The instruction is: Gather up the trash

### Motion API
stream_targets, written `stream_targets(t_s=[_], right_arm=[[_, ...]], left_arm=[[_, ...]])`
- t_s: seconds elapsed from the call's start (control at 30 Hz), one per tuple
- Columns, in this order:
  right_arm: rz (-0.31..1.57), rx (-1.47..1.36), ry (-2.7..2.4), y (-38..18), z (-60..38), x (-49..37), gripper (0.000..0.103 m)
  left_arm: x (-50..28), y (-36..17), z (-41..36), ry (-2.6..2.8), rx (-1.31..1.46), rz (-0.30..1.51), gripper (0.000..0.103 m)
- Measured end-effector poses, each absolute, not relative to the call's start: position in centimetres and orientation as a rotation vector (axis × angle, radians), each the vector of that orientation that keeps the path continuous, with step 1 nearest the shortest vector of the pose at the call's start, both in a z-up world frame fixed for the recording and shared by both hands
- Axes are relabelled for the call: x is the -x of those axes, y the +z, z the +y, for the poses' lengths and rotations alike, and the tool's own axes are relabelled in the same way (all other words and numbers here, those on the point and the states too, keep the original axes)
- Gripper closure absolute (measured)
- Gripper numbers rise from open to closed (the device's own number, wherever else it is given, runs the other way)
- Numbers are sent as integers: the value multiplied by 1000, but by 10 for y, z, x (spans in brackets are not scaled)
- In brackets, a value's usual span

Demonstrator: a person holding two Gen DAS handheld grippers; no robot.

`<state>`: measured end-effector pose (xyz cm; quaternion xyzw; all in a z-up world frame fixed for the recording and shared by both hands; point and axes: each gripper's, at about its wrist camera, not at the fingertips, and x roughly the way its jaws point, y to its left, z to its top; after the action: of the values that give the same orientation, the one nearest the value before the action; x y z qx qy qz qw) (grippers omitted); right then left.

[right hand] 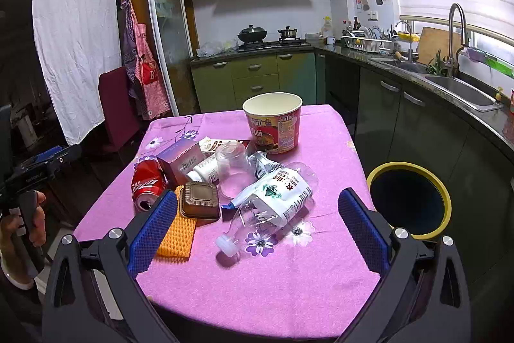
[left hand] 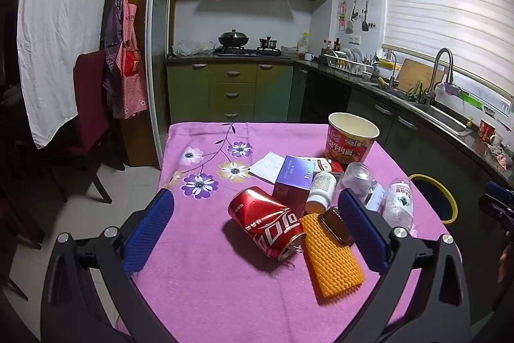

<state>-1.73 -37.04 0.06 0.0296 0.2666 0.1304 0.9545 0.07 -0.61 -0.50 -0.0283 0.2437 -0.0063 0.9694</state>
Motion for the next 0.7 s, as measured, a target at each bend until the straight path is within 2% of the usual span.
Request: stream_targets(t_s=[0.7], right_arm=[[543, -58, 250, -2, -371, 15, 4]], left_arm=[[-4, -13, -9, -22, 59, 504, 6]])
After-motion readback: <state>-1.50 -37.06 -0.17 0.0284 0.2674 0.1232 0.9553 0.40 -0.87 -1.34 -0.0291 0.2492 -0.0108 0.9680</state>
